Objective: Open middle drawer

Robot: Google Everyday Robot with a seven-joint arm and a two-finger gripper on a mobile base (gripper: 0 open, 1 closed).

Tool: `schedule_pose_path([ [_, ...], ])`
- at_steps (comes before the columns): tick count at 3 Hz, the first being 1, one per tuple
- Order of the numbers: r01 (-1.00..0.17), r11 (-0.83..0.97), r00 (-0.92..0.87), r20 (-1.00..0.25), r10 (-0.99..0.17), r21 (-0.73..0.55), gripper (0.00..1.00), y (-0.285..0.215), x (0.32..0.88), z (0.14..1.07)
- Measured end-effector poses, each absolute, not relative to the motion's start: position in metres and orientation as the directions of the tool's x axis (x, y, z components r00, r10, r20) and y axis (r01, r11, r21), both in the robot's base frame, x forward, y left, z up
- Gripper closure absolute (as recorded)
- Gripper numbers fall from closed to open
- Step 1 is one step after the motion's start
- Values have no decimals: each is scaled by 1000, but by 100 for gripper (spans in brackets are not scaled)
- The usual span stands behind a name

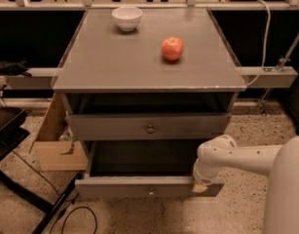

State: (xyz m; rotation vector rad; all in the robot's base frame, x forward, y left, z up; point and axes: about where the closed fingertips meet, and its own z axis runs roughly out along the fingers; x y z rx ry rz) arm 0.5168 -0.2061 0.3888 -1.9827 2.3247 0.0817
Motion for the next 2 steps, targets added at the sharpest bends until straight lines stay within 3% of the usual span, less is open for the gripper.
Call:
schedule_pose_path([
  [2, -988, 155, -156, -116, -981, 14, 100, -204, 490, 394],
])
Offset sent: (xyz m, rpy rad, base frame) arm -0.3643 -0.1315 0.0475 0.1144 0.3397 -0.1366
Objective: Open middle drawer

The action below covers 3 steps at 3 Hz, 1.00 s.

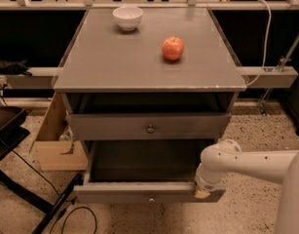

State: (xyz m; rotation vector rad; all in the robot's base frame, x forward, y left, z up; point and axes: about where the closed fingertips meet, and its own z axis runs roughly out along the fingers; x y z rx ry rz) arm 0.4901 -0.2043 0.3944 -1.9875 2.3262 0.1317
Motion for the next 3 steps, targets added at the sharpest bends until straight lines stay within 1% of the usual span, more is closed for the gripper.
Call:
schedule_pose_path([
  [1, -986, 161, -164, -120, -979, 33, 100, -209, 473, 394],
  [2, -986, 161, -164, -120, -979, 33, 100, -209, 473, 395],
  [3, -985, 165, -169, -124, -978, 47, 100, -211, 461, 395],
])
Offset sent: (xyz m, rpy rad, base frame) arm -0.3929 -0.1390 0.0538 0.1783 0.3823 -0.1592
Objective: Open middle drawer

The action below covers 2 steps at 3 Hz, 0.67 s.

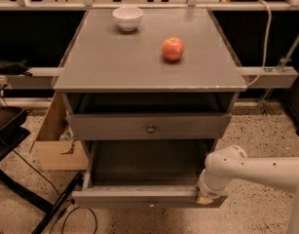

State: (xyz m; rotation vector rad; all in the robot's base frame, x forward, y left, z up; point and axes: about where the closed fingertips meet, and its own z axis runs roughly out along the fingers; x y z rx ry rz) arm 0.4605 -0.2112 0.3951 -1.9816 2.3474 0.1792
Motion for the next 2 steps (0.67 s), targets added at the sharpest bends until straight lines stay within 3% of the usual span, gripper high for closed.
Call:
schedule_pose_path([
  [2, -983, 151, -164, -141, -976, 100, 100, -210, 423, 406],
])
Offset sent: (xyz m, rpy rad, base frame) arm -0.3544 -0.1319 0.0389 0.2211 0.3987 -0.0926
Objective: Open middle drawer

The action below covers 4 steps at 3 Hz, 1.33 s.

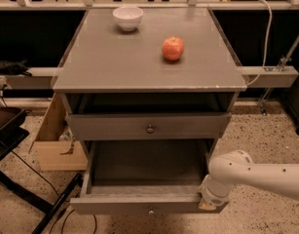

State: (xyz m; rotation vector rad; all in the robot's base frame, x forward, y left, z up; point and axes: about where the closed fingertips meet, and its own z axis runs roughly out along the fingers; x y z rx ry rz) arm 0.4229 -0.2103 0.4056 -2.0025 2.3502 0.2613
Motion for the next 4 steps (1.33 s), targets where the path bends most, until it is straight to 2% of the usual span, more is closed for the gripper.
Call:
schedule_pose_path([
  [4, -980, 141, -162, -154, -975, 142, 100, -210, 415, 404],
])
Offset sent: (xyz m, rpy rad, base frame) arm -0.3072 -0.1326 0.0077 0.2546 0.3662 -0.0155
